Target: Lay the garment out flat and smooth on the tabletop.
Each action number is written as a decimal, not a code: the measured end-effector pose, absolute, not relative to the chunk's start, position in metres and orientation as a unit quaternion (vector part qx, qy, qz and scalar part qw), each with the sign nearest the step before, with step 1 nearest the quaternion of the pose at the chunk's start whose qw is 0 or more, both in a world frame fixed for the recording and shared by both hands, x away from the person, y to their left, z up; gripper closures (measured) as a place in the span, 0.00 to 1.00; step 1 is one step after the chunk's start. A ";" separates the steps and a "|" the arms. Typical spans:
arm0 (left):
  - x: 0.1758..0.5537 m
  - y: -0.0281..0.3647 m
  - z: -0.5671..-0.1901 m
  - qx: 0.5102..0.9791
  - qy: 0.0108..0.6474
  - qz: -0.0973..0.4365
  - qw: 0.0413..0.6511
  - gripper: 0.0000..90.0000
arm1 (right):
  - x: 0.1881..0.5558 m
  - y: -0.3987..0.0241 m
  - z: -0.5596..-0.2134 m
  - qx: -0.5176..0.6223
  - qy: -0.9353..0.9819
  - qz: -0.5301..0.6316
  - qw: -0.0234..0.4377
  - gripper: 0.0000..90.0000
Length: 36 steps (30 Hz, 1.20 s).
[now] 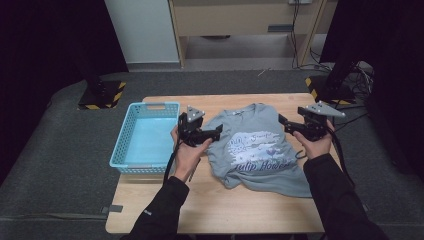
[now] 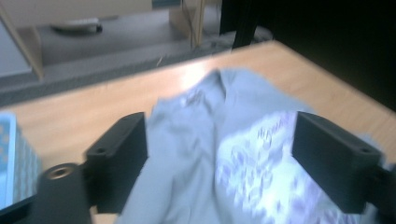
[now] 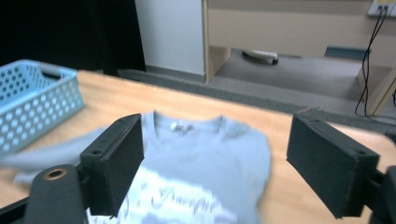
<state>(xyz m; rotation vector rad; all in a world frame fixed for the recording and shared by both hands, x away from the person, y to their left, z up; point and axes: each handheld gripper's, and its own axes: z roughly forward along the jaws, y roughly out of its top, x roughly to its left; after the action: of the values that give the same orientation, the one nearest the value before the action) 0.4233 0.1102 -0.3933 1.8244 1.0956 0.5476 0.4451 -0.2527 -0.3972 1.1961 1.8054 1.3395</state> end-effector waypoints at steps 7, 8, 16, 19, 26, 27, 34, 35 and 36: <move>0.394 0.110 -0.424 0.761 0.446 0.187 0.432 0.14 | 0.417 -0.260 -0.429 0.458 0.697 0.481 0.270 0.12; 0.389 0.107 -0.430 0.769 0.438 0.185 0.427 0.14 | 0.414 -0.260 -0.432 0.458 0.701 0.478 0.268 0.12; 0.354 0.083 -0.468 0.813 0.386 0.163 0.404 0.17 | 0.392 -0.261 -0.462 0.458 0.722 0.453 0.254 0.07; 0.351 0.077 -0.483 0.815 0.392 0.158 0.396 0.22 | 0.385 -0.261 -0.471 0.455 0.734 0.439 0.248 0.06; 0.353 0.072 -0.507 0.800 0.445 0.157 0.371 0.13 | 0.367 -0.262 -0.487 0.457 0.760 0.406 0.223 0.06; 0.354 0.072 -0.510 0.799 0.448 0.156 0.369 0.13 | 0.365 -0.261 -0.491 0.457 0.765 0.398 0.219 0.07; 0.361 0.067 -0.526 0.800 0.466 0.156 0.344 0.12 | 0.369 -0.249 -0.508 0.443 0.807 0.336 0.198 0.06; 0.362 0.066 -0.527 0.799 0.467 0.158 0.344 0.12 | 0.370 -0.249 -0.509 0.442 0.810 0.331 0.198 0.06; 0.363 0.066 -0.528 0.798 0.467 0.159 0.345 0.12 | 0.371 -0.249 -0.509 0.442 0.812 0.327 0.198 0.06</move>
<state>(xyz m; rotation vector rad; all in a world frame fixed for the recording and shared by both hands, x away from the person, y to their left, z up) 0.3628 0.0656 -0.5278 2.0733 1.2135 0.4137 0.3708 -0.2486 -0.5093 1.2357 2.2718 0.9155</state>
